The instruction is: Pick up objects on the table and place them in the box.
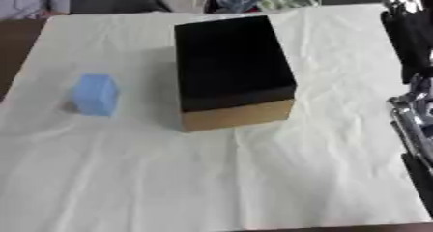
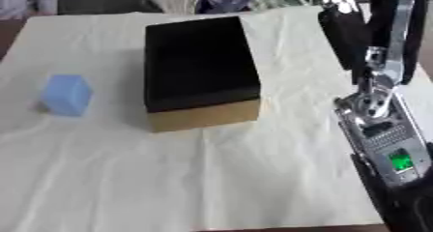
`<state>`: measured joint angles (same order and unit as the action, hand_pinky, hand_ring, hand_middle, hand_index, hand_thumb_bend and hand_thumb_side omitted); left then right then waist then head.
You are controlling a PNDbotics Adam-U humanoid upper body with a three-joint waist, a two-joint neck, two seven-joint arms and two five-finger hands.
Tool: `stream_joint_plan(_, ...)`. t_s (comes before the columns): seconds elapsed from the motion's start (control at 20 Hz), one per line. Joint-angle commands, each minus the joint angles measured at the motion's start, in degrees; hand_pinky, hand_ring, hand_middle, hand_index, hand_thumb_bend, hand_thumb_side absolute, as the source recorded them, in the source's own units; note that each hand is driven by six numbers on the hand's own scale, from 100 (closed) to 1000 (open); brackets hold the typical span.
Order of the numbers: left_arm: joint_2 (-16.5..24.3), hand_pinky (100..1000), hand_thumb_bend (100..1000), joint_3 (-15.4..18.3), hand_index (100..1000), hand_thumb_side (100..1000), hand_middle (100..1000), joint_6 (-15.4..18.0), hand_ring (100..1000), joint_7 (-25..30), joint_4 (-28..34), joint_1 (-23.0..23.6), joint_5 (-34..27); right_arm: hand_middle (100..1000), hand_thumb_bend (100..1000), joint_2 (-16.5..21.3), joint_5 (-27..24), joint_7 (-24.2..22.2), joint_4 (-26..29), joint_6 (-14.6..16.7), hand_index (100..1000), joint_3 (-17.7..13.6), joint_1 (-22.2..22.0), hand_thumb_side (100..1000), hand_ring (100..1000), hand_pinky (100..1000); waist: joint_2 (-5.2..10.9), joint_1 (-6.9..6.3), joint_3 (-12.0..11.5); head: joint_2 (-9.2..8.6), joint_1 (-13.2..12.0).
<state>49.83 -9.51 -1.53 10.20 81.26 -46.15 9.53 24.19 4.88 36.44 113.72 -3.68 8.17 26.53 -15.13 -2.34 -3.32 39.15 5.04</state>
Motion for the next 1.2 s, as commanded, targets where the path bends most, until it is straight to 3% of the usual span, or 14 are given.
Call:
stream_joint_plan(0.05,0.63,882,376,-0.39,929,312,817,2.87,783,7.09,-2.96,-2.89,3.74,607,100,1.15,-0.23,-0.09,0.87,-0.13,791,-0.02,0.73,389,801,837,1.09,-0.02,0.07,-0.44,-0.18)
stream_joint_plan(0.25,-0.45,895,585,-1.54,944,262,836,6.42,826,18.98,-5.39,-5.4,9.21,606,100,1.07,-0.35,-0.1,0.87,-0.22,790,0.14,0.58,390,801,837,1.13,-0.19,0.17,-0.51,-0.31)
stream_joint_plan(0.45,-1.74,904,668,-2.12,963,205,852,8.55,850,28.08,-7.44,-7.65,13.44,606,100,0.99,-0.4,-0.22,0.87,-0.2,790,0.29,0.62,389,801,838,1.21,-0.3,0.34,-0.78,-0.54)
stream_joint_plan(0.9,-4.16,952,638,-3.51,1000,134,884,9.31,888,40.49,-10.49,-10.87,16.66,606,100,0.72,-0.52,-0.35,0.87,-0.2,791,0.46,0.6,389,801,838,1.31,-0.35,0.72,-1.04,-1.02)
stream_joint_plan(1.2,-5.99,967,619,-5.15,1000,100,911,9.32,920,41.75,-13.91,-12.7,19.13,605,100,0.48,-0.64,-0.38,0.87,-0.28,791,0.59,0.53,390,801,838,1.35,-0.27,0.81,-1.01,-1.34)
